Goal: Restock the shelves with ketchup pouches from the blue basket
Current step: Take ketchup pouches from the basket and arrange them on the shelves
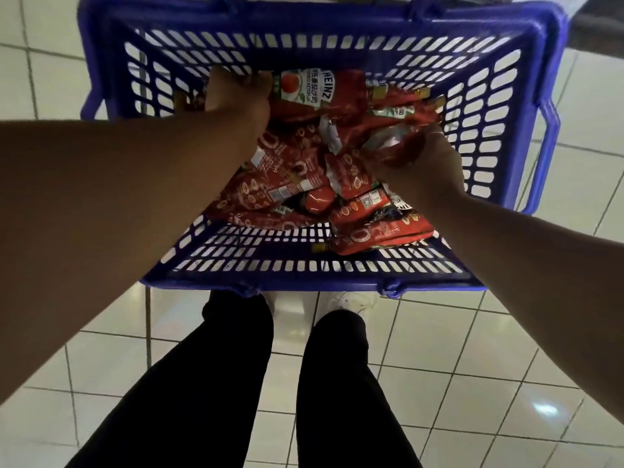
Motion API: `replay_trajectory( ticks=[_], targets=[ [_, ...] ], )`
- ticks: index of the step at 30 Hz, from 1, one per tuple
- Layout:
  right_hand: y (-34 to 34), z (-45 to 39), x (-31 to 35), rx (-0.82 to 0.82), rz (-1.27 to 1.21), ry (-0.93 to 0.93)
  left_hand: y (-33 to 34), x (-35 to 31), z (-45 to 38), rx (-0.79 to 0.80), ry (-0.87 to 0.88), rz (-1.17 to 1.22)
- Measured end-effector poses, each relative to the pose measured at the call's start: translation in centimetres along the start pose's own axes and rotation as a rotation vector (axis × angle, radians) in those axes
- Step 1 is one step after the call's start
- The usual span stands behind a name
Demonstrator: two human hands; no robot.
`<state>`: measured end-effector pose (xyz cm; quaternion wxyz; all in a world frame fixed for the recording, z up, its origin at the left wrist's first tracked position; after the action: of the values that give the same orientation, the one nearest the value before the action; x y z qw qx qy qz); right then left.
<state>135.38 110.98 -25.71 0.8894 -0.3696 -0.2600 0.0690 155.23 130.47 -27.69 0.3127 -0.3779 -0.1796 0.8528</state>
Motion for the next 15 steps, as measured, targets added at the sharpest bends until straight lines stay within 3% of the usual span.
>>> replay_trajectory(
  ticks=[5,8,12,15],
  targets=[
    [-1.6,2.0,0.5,-0.028,0.181,-0.168,-0.3,0.0,1.3,0.052,-0.092,0.226],
    [-3.2,2.1,1.0,0.015,0.261,-0.232,0.5,0.0,2.1,0.239,-0.233,0.296],
    [-5.8,2.0,1.6,0.147,0.377,-0.142,0.6,0.0,4.0,0.397,-0.379,0.266],
    [-7.7,3.1,2.6,0.178,0.618,-0.191,-1.2,1.1,5.8,0.542,-0.447,0.235]
  ],
)
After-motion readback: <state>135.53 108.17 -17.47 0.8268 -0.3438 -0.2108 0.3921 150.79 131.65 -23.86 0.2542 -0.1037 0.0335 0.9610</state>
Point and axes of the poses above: each hand's wrist, its own z-axis away from the middle knuckle, its own y-axis out of the palm, x = y × z, the point moved 4 cm from there along -z, towards the middle knuckle
